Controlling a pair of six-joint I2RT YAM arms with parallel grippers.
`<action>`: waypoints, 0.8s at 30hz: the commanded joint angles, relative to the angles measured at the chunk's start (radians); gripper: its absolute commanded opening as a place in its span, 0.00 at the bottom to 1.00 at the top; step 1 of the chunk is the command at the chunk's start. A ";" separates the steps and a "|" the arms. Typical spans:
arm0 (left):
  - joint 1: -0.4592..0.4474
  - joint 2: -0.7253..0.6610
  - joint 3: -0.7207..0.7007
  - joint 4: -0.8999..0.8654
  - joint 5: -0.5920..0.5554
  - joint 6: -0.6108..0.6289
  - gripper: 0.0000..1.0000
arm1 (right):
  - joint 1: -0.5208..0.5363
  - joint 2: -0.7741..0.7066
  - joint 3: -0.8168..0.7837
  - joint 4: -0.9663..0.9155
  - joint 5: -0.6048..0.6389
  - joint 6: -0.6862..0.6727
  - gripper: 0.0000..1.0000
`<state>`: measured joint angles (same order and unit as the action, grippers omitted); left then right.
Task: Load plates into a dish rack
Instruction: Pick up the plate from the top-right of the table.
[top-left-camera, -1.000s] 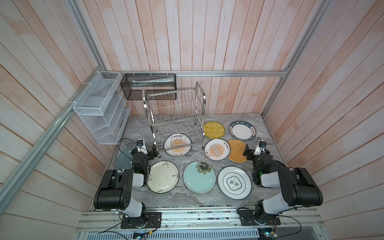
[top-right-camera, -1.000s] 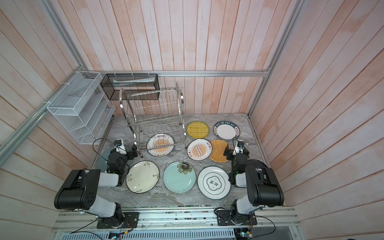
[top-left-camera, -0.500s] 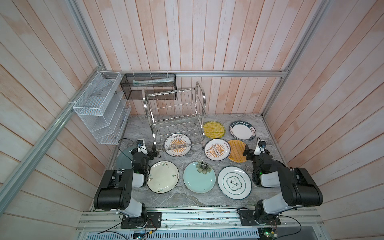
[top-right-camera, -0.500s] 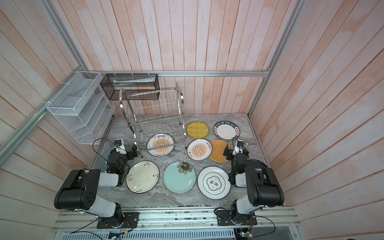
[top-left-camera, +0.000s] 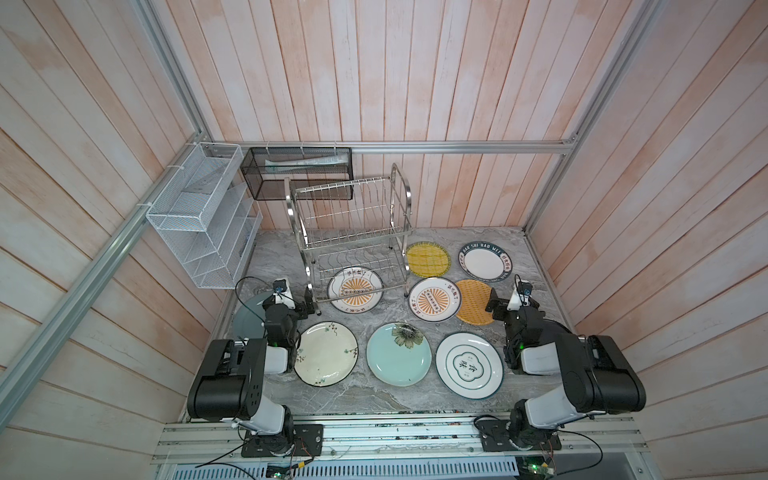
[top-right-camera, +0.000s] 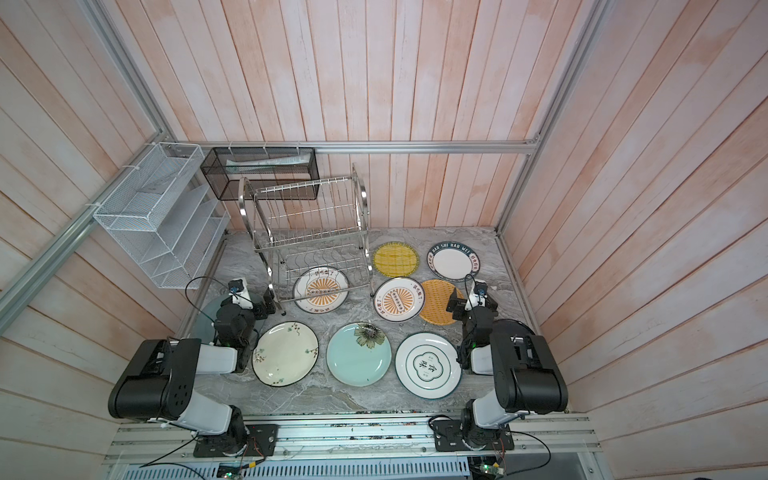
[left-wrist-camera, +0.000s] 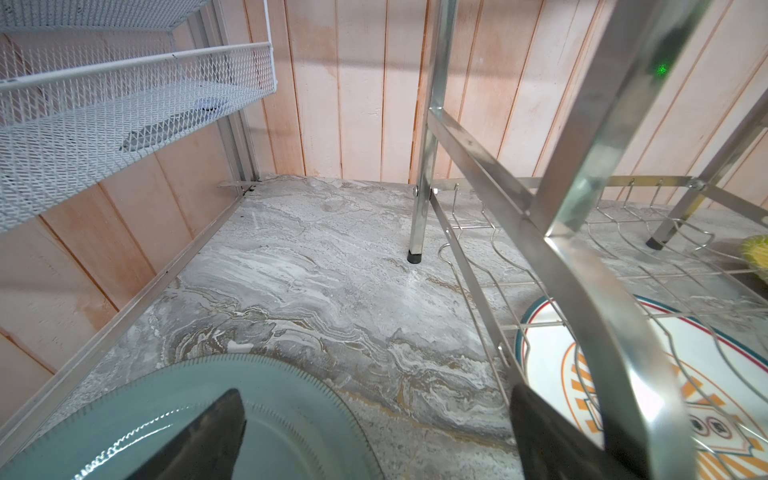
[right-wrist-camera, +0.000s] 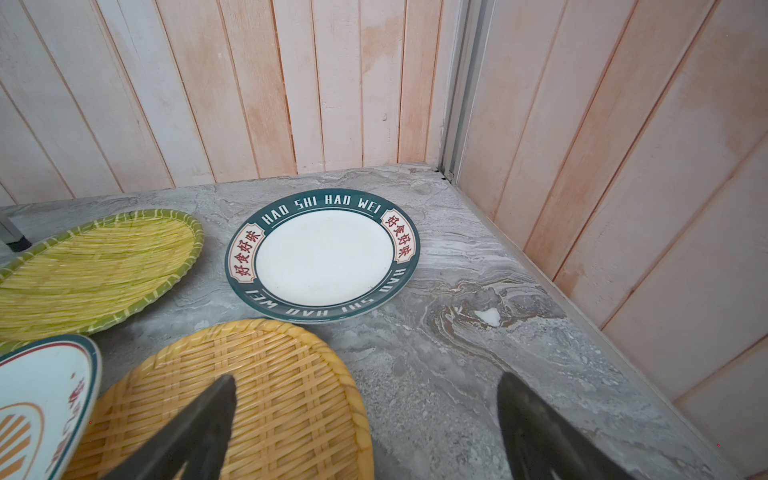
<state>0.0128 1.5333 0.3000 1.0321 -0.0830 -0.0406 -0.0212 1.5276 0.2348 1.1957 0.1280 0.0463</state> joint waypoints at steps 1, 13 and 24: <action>-0.005 -0.014 0.010 0.000 0.028 0.015 1.00 | 0.005 -0.012 0.007 0.004 -0.006 -0.012 0.98; -0.006 -0.013 0.010 0.001 0.028 0.014 1.00 | 0.004 -0.012 0.008 0.003 -0.006 -0.012 0.98; 0.040 -0.016 0.003 0.007 0.107 -0.012 1.00 | -0.001 -0.012 0.010 0.002 -0.009 -0.005 0.98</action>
<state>0.0376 1.5333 0.3000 1.0325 -0.0387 -0.0448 -0.0212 1.5276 0.2348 1.1957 0.1280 0.0467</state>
